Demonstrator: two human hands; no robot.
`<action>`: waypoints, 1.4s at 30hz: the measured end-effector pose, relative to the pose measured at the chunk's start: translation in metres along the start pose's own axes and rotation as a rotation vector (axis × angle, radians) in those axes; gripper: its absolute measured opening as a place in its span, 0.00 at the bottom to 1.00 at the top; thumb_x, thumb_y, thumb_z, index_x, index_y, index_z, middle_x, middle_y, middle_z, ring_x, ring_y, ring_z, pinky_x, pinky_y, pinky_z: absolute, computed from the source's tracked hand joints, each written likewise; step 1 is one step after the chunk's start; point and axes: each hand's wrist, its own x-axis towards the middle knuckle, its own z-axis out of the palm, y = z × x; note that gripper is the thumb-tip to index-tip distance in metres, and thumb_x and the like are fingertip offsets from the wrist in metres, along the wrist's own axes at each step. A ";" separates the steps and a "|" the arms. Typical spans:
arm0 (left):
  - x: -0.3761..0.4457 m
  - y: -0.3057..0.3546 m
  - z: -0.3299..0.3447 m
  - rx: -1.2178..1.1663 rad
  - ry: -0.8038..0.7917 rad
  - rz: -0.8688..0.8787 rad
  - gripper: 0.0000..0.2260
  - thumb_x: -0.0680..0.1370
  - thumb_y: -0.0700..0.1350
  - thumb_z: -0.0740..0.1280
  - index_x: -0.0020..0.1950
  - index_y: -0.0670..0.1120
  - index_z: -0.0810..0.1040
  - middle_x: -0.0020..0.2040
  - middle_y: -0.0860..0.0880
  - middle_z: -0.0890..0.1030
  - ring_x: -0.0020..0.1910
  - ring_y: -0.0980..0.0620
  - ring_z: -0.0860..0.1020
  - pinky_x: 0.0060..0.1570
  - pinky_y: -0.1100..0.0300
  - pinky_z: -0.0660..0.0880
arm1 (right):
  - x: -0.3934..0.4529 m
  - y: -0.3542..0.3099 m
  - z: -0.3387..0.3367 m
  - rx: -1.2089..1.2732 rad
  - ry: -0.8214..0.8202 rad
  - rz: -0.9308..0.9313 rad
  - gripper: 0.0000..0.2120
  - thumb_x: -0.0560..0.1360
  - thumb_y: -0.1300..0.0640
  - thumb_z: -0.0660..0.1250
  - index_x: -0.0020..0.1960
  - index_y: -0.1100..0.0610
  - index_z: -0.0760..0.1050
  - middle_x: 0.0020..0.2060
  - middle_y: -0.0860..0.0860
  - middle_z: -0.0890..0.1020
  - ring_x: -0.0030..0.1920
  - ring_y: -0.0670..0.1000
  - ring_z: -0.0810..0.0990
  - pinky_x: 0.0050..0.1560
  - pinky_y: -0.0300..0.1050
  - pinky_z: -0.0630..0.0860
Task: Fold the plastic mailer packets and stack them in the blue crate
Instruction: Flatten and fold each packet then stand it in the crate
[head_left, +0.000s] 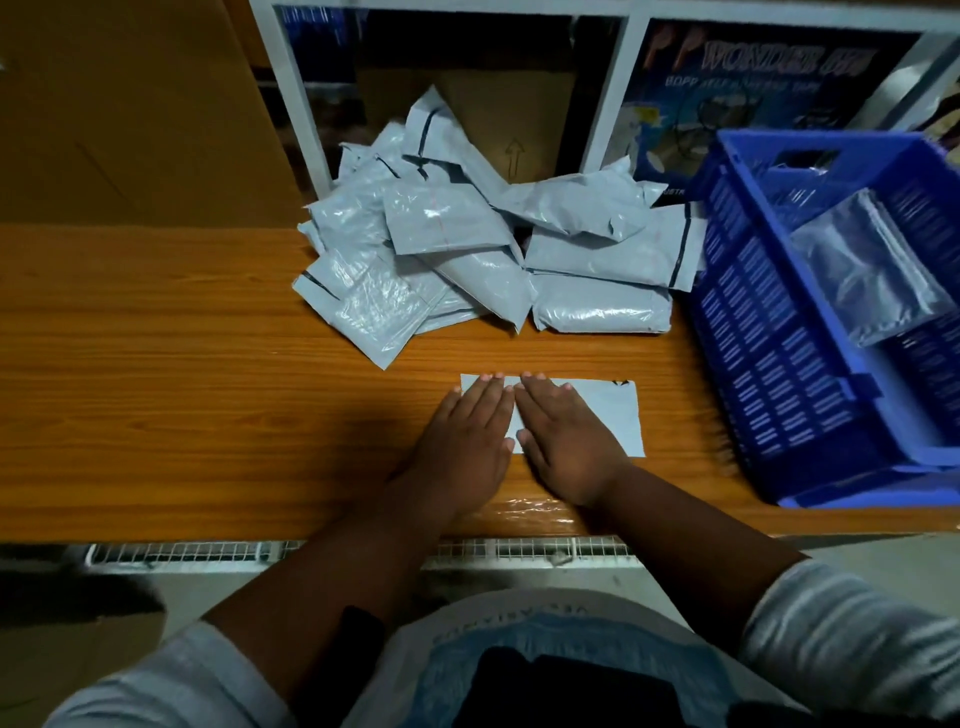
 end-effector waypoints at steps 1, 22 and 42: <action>0.000 -0.003 0.003 0.012 -0.017 0.008 0.31 0.86 0.57 0.50 0.87 0.45 0.56 0.88 0.44 0.55 0.87 0.45 0.52 0.83 0.40 0.54 | -0.007 0.007 0.002 -0.044 0.002 0.041 0.32 0.89 0.41 0.48 0.87 0.55 0.51 0.87 0.56 0.53 0.87 0.56 0.48 0.84 0.62 0.51; 0.012 -0.051 0.001 0.038 -0.055 0.102 0.38 0.84 0.68 0.48 0.88 0.45 0.53 0.88 0.44 0.53 0.87 0.45 0.51 0.83 0.38 0.50 | -0.031 0.024 -0.009 -0.071 -0.059 0.460 0.39 0.83 0.25 0.42 0.87 0.43 0.38 0.86 0.48 0.37 0.85 0.53 0.34 0.84 0.64 0.39; 0.019 -0.079 -0.031 -0.180 0.155 0.210 0.22 0.83 0.56 0.61 0.71 0.46 0.77 0.66 0.45 0.79 0.62 0.43 0.78 0.59 0.44 0.77 | 0.043 0.011 -0.090 -0.035 -0.137 0.585 0.22 0.72 0.35 0.75 0.46 0.51 0.72 0.42 0.49 0.72 0.51 0.56 0.75 0.46 0.48 0.68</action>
